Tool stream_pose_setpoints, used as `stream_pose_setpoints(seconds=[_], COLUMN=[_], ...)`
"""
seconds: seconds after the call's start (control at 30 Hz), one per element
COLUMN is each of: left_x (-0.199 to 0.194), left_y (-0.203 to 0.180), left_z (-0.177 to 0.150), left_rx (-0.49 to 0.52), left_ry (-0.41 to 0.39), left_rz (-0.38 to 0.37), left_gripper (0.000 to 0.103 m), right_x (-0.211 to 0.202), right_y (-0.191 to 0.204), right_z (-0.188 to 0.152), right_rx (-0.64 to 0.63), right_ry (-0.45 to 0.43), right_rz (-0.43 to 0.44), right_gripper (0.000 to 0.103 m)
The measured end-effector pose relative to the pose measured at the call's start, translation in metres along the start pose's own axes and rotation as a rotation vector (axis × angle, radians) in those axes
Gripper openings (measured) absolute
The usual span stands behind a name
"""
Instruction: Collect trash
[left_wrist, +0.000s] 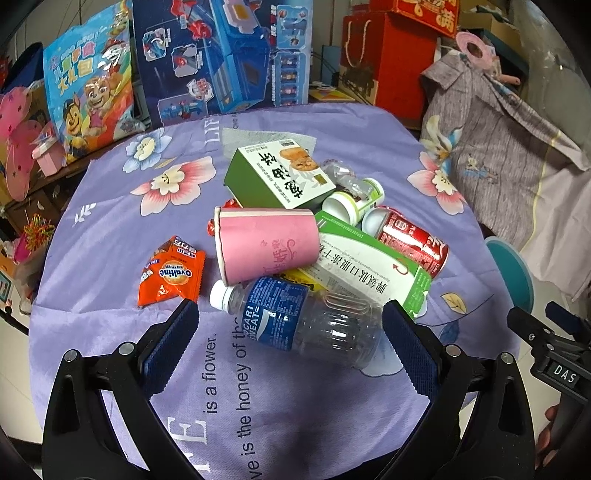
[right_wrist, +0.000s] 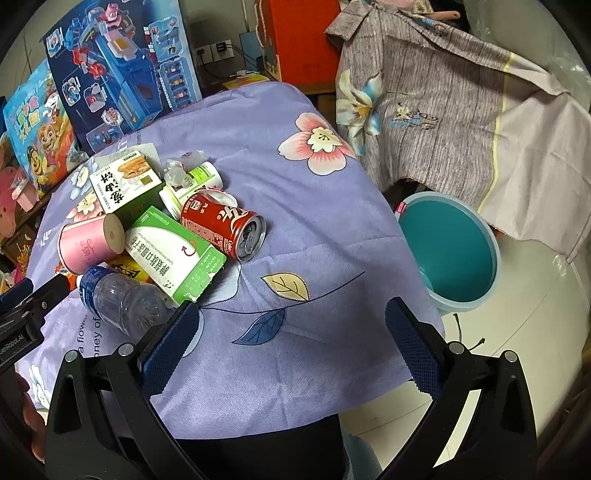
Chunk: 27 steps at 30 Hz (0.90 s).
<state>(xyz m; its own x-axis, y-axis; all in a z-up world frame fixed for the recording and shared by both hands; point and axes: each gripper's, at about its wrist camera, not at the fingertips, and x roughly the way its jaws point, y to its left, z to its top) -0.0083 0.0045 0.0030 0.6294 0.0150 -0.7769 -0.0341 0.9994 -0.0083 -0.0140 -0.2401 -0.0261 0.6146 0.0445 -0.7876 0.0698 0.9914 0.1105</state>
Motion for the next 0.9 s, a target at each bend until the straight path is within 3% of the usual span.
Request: stream_pose_setpoints(seconds=[0.2,0.5,0.7,0.9], left_x=[0.010,0.053,0.071,0.088], left_y=[0.006,0.037,0.010,-0.009], left_z=[0.000,0.013,0.019,0.010], left_rx=[-0.018,-0.203,-0.177,-0.115], left_ry=[0.046,0.218,0.254,0.265], left_rz=[-0.008,-0.072,-0.056,0.023], left_gripper=[0.099,0.099,0.099,0.099], right_x=[0.008,0.023,0.041,0.052], right_y=[0.000,-0.010,-0.018,-0.019], right_z=[0.000,0.005,0.007,0.007], right_rx=[-0.004,0.024,0.040,0.040], right_ry=[0.018,0.028,0.053,0.076], right_rz=[0.020,0.051,0.068,0.069], right_gripper=[0.097,0.097,0.097,0.097])
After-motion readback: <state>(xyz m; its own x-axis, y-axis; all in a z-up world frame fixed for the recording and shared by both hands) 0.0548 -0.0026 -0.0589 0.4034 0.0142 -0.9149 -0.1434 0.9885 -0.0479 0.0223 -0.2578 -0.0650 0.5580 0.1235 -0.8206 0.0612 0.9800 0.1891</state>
